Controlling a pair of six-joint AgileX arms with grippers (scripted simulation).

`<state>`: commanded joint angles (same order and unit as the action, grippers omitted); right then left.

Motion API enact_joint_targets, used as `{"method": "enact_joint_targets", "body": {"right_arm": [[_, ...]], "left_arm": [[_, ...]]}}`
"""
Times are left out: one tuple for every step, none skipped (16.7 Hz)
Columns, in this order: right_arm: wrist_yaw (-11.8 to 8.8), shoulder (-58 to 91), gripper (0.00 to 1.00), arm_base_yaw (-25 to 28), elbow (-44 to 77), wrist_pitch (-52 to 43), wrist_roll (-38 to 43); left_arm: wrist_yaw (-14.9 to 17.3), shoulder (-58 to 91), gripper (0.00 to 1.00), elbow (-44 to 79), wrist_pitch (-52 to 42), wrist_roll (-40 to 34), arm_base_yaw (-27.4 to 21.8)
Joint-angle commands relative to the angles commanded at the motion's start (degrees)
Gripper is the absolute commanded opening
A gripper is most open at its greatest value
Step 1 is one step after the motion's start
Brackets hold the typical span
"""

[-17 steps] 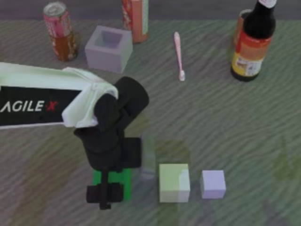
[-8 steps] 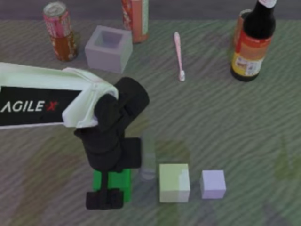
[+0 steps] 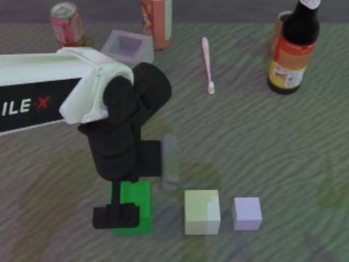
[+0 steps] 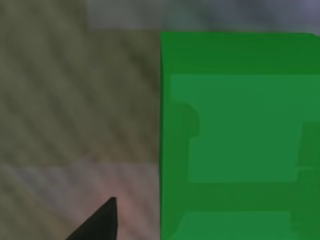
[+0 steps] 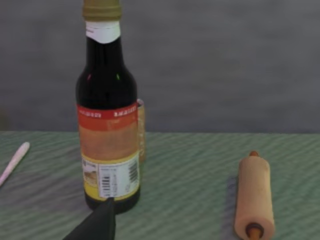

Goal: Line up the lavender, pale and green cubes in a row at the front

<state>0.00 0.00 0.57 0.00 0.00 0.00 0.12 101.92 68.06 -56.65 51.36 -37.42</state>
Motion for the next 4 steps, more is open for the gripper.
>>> {"method": "enact_joint_targets", "body": {"right_arm": [[0.0, 0.0, 1.0, 0.0, 0.0, 0.0, 0.0], [0.0, 0.0, 1.0, 0.0, 0.0, 0.0, 0.0], [0.0, 0.0, 1.0, 0.0, 0.0, 0.0, 0.0], [0.0, 0.0, 1.0, 0.0, 0.0, 0.0, 0.0]], "left_arm": [[0.0, -0.8, 1.0, 1.2, -1.9, 0.0, 0.1], [0.0, -1.5, 1.0, 2.1, -3.2, 0.0, 0.2], [0.1, -2.0, 1.0, 2.5, -3.9, -0.1, 0.3], [0.1, -2.1, 1.0, 2.6, -4.0, -0.1, 0.3]]}}
